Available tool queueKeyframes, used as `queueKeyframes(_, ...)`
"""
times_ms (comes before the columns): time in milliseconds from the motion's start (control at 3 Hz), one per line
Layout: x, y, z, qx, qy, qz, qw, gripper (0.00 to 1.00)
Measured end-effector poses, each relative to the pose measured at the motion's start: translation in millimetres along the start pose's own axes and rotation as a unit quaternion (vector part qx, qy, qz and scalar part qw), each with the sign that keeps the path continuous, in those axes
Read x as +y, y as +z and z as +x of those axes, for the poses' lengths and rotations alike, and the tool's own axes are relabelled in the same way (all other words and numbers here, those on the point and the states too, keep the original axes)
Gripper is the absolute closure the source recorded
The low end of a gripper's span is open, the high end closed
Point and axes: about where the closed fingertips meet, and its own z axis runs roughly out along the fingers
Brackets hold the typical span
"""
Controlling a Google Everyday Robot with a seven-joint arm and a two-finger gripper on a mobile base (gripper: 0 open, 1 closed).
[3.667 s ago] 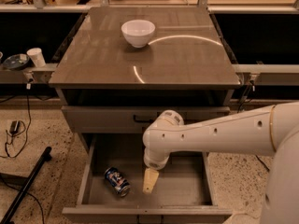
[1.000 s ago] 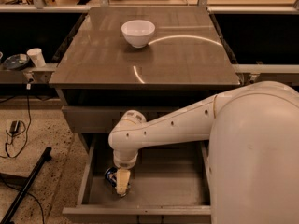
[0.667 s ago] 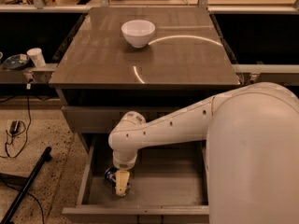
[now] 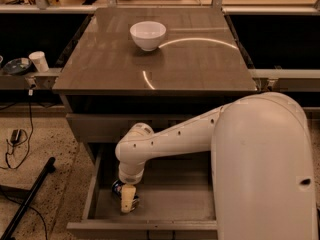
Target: Pick pepsi can from middle drawer and place on counter
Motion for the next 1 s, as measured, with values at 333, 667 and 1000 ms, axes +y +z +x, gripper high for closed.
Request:
queueKeyframes(333, 2, 12, -4, -0.001, 0.001, -0.005, 1.0000, 0.00)
queueKeyframes(667, 5, 22, -7, 0.002, 0.008, 0.007, 0.9999, 0.00)
queueKeyframes(1000, 11, 46, -10, 0.006, 0.033, 0.021, 0.9992, 0.00)
